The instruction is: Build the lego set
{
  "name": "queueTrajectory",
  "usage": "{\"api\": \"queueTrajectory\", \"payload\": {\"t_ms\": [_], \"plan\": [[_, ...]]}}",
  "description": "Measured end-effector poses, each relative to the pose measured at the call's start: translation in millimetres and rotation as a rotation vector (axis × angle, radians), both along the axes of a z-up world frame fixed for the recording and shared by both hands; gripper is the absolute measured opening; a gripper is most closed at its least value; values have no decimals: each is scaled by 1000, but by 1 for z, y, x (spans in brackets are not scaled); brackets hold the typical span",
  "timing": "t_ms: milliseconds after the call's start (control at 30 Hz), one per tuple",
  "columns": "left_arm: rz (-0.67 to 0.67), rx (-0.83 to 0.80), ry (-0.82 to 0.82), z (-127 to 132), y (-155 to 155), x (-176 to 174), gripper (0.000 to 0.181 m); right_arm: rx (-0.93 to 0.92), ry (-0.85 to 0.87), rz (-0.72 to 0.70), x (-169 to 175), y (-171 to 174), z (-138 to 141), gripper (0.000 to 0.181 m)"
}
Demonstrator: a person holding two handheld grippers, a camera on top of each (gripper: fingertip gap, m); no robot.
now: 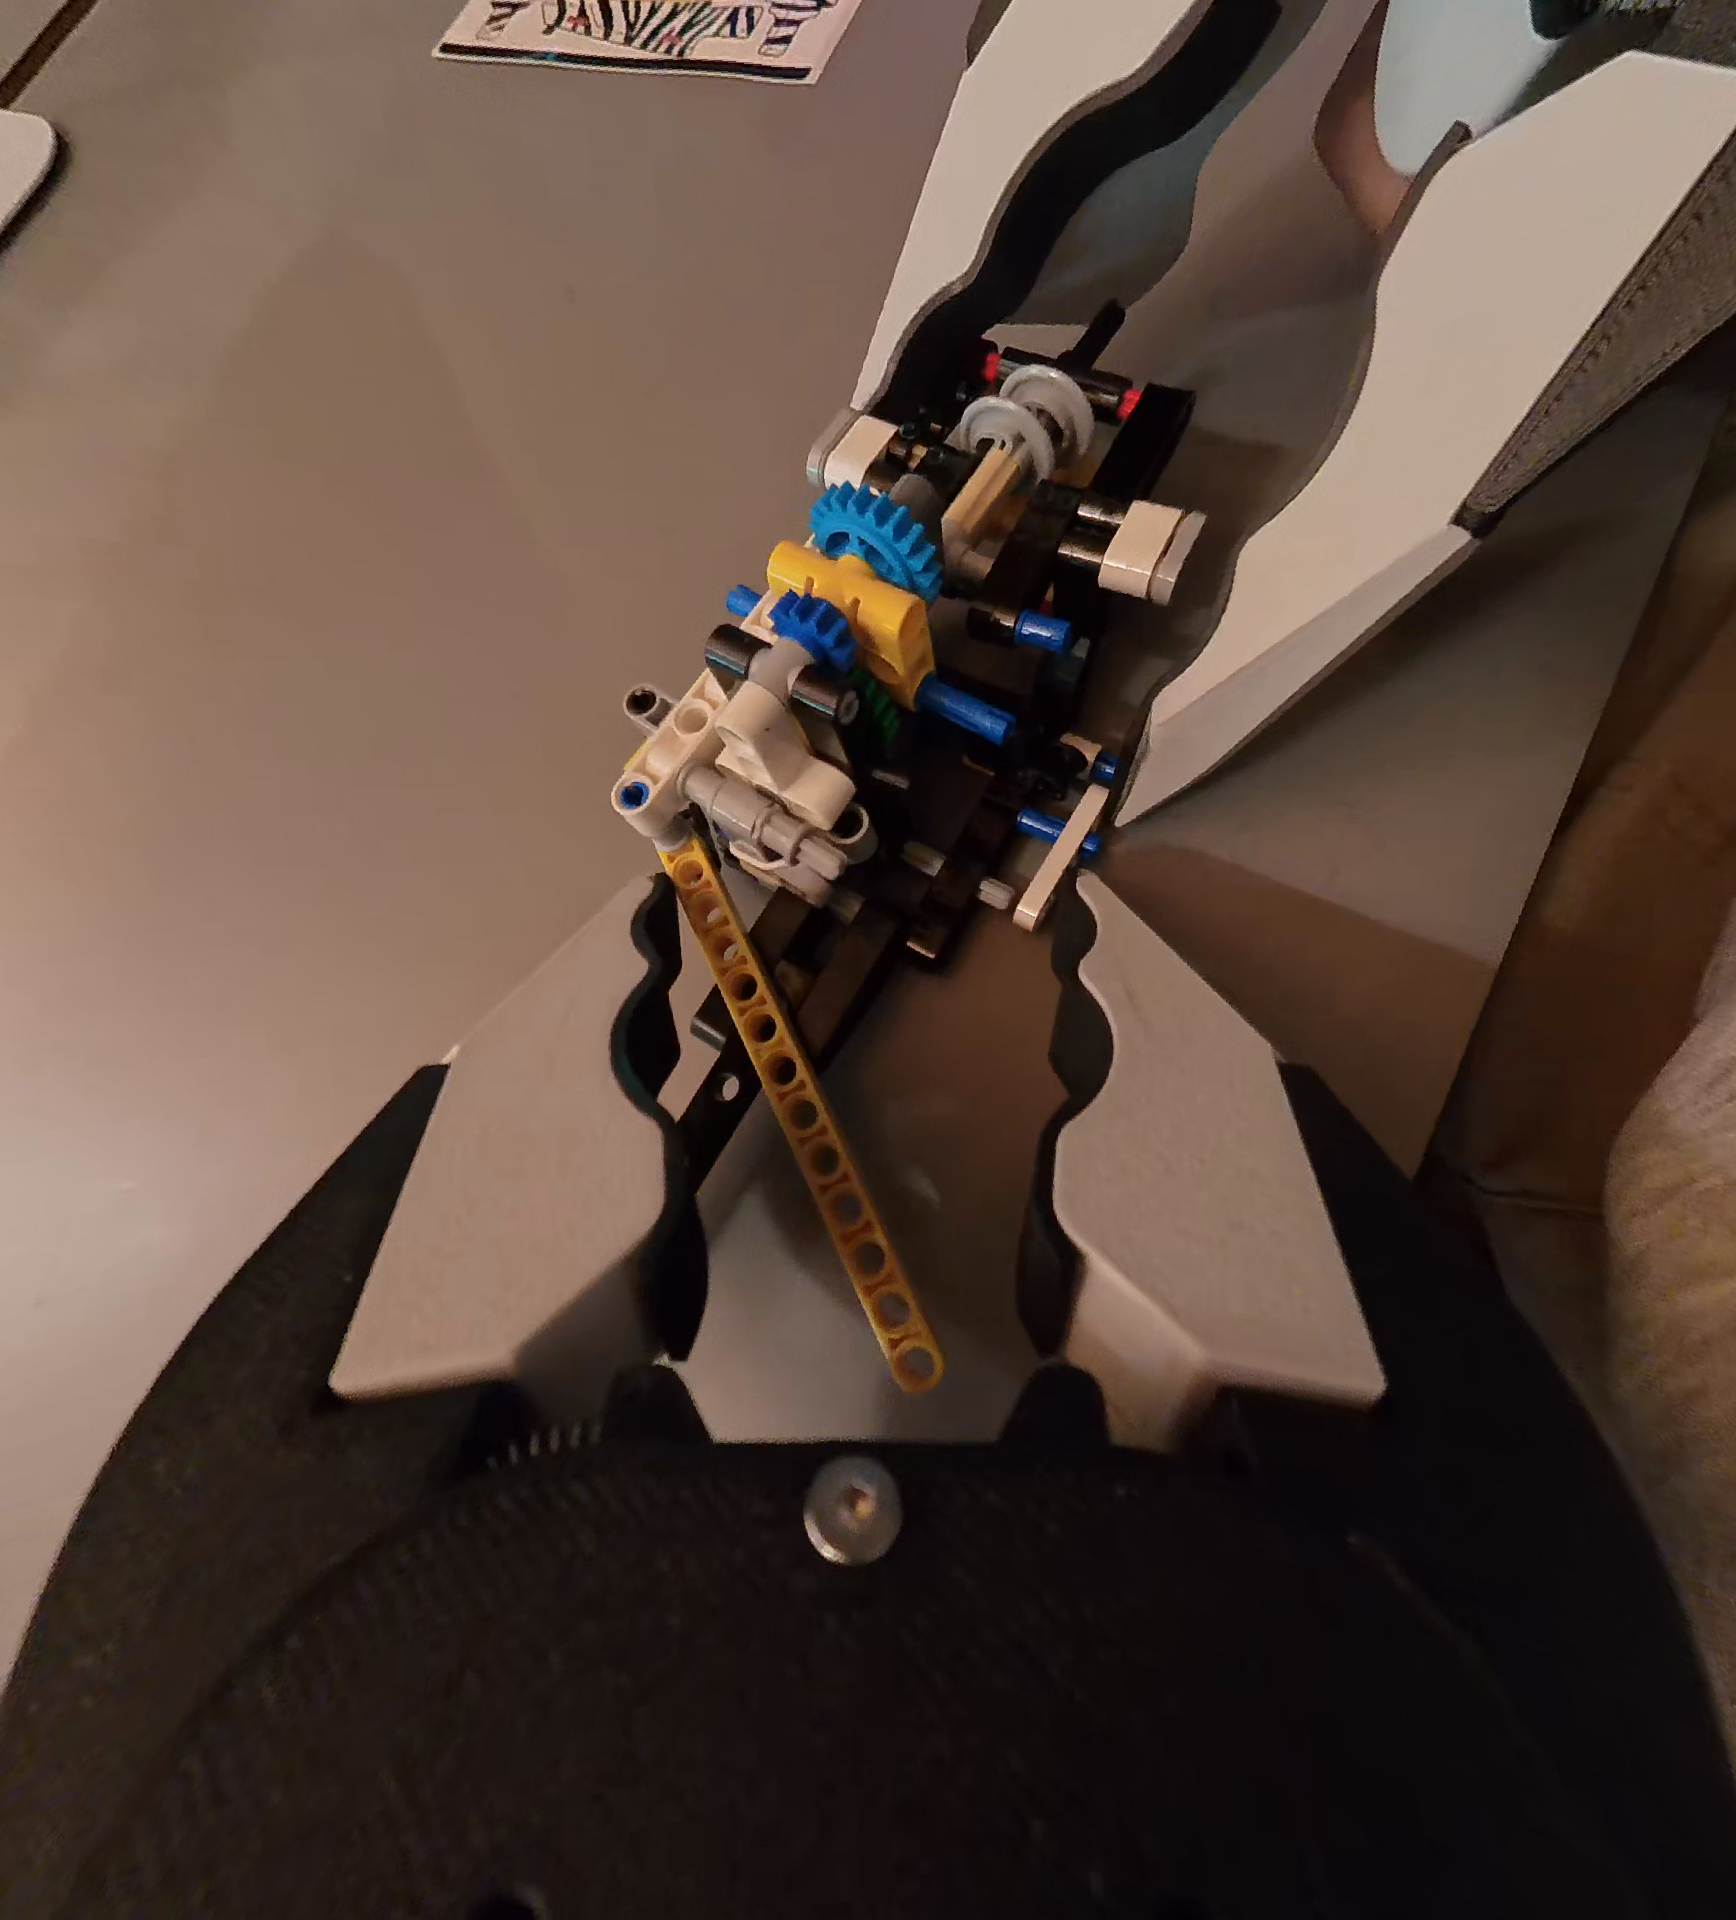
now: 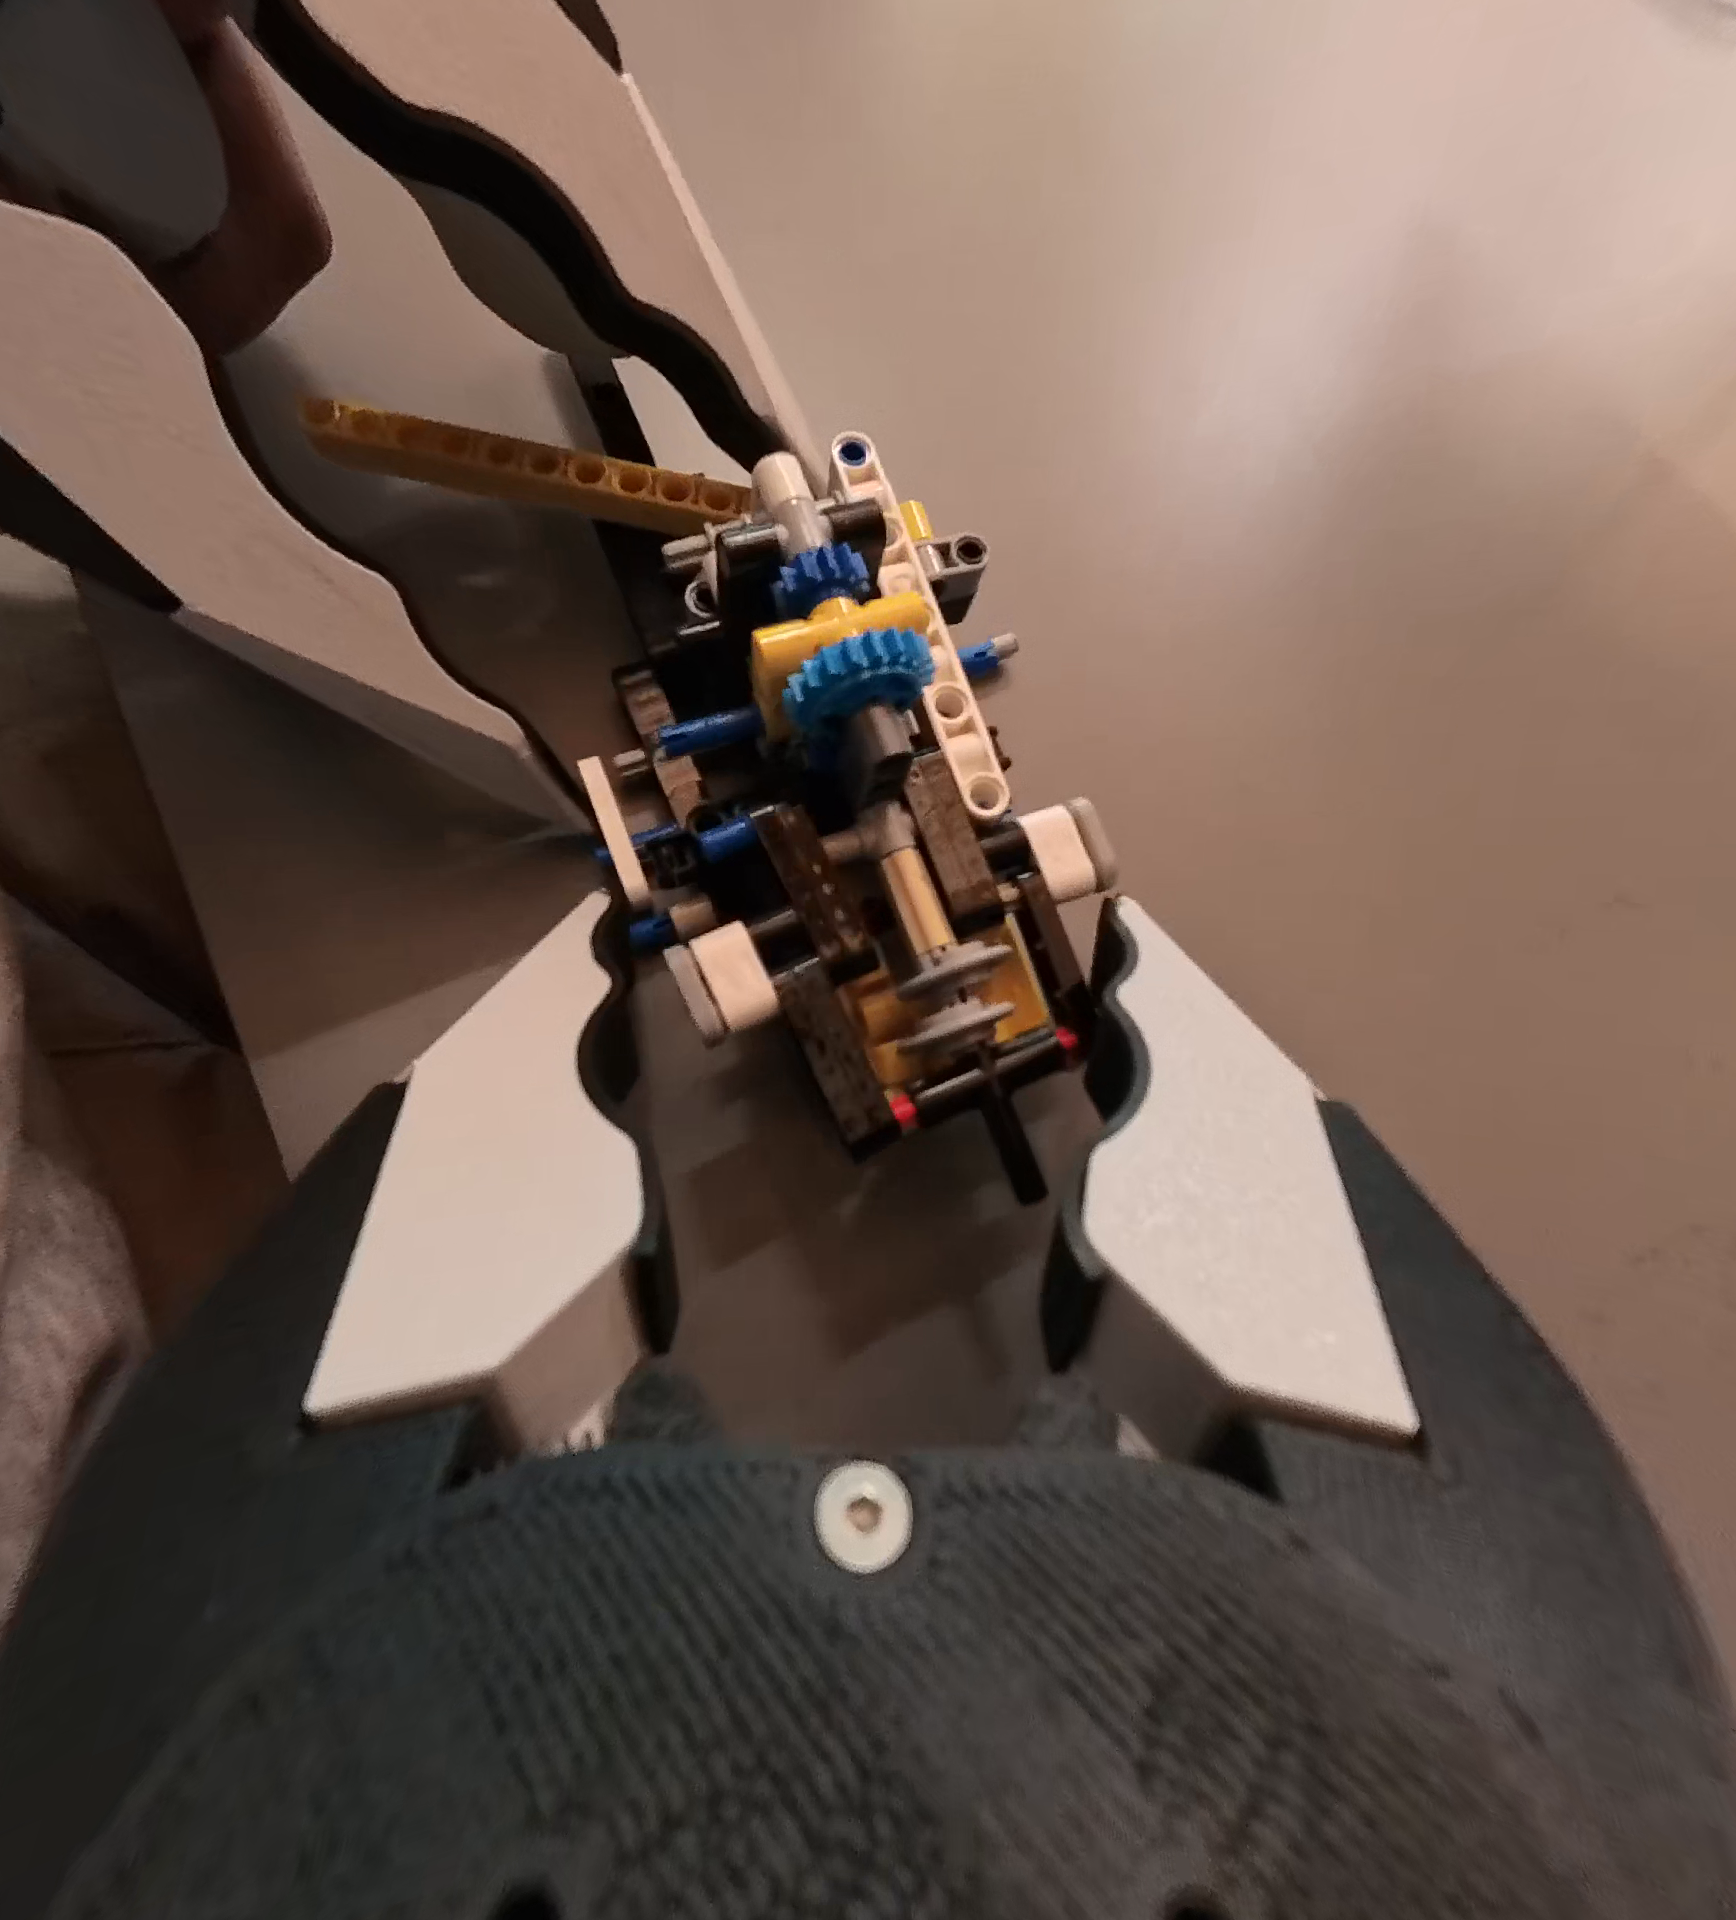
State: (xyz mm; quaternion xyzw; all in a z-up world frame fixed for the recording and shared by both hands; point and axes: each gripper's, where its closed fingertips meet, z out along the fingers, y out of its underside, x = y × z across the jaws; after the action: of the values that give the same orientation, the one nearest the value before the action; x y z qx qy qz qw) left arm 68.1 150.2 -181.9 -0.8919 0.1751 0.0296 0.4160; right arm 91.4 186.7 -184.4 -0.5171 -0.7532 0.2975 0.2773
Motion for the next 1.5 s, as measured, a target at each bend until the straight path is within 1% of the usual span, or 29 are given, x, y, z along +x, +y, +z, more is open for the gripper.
{"api": "queueTrajectory", "payload": {"t_ms": [33,133,633,767,800,833,933,1067,1233,1333,1433,1500], "plan": [[1,0,-1,0,0,0,72,-2,-7,-2,0,0,0,88],[2,-2,-6,0,0,0,73,-6,-23,-11,0,0,0,84],[7,-14,-22,0,0,0,68,16,-27,-29,0,1,-1,87],[8,-15,-19,0,0,0,70,13,-21,-29,0,1,0,86],[12,-21,-10,0,-1,-1,74,12,-19,-30,0,1,0,86],[3,-32,6,-1,-3,-3,75,9,-19,-29,0,1,-1,86],[8,-49,4,-2,-11,-11,70,8,-18,-30,0,2,0,86],[-10,-93,-118,-4,-23,-16,62,8,-20,-31,1,3,0,86],[-10,-93,-241,1,-27,-21,45,9,-22,-21,1,3,-1,86],[-8,-94,-263,2,-28,-25,35,4,-21,-5,1,3,-1,86],[-14,-98,-273,4,-29,-29,20,4,-18,27,2,2,-1,86],[-27,-99,-276,4,-31,-30,15,-1,-18,42,3,1,-1,86]]}}
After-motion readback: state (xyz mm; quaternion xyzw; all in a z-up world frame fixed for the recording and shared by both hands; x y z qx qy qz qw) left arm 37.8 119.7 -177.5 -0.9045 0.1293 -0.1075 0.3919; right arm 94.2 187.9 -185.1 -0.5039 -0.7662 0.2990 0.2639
